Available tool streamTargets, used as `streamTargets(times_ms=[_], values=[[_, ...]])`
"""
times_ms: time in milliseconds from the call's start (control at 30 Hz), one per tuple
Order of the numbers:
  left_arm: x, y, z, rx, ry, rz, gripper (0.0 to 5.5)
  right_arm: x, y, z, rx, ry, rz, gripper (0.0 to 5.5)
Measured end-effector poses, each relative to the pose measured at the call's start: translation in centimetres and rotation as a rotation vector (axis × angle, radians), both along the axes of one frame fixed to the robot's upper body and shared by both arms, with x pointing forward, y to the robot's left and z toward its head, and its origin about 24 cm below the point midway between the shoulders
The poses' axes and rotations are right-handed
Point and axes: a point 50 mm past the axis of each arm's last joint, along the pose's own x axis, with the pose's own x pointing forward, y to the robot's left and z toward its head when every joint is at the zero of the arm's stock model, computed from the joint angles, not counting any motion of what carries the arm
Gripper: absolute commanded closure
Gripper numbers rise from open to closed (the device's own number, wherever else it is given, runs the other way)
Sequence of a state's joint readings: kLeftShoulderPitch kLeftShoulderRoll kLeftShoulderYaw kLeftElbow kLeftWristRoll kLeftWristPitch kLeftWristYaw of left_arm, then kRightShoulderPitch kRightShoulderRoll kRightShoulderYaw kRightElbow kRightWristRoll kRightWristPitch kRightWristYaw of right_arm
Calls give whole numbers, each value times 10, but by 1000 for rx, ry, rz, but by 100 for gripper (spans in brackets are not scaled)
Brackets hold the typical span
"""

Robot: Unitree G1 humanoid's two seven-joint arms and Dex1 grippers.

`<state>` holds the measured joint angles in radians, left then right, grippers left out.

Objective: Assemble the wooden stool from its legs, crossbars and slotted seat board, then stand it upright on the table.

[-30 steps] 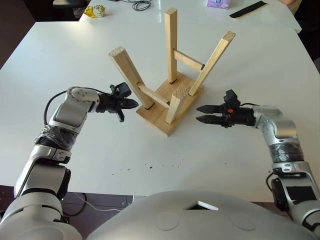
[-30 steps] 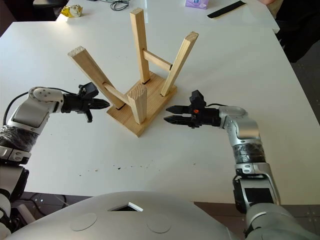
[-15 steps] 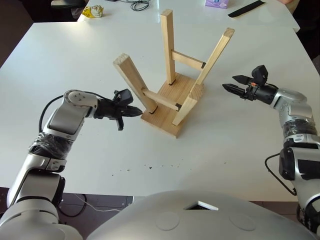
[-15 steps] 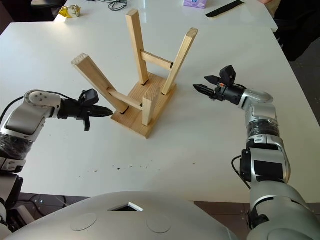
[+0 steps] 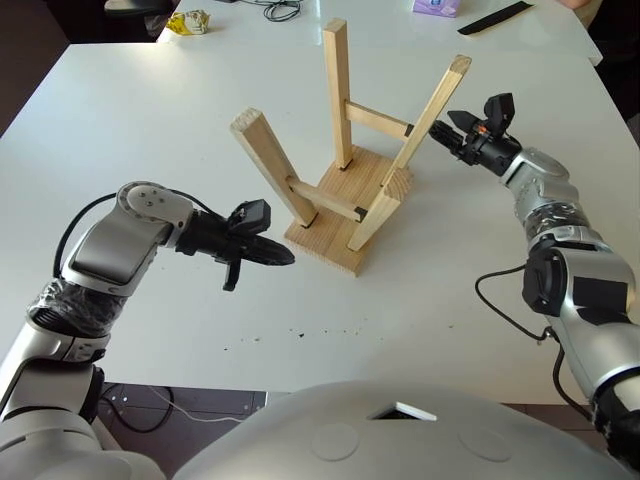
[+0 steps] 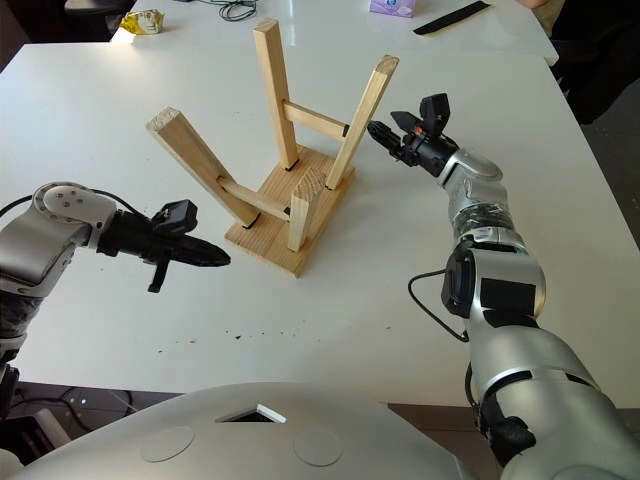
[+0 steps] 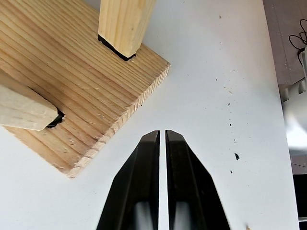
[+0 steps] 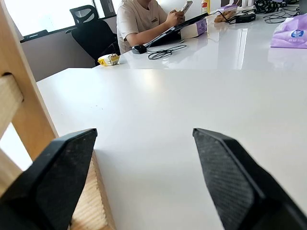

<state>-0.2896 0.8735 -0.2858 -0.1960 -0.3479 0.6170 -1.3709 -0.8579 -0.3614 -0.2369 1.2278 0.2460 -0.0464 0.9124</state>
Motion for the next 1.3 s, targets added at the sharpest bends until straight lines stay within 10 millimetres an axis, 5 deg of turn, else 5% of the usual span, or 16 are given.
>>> streamTargets(times_ms=[267,567,833,1067,1300], values=[[21,-5,-16,43,-60,118,528,-13,3,-3,171,131,256,182],[53,13,-22,114,-194,292,528,-30,0,28,263,122,596,182],[57,13,-23,99,-240,276,528,-82,22,19,305,179,793,182],[58,15,-26,79,-260,266,528,-137,37,17,264,239,846,182],[44,4,-30,16,-247,210,528,-137,21,34,218,166,707,182]])
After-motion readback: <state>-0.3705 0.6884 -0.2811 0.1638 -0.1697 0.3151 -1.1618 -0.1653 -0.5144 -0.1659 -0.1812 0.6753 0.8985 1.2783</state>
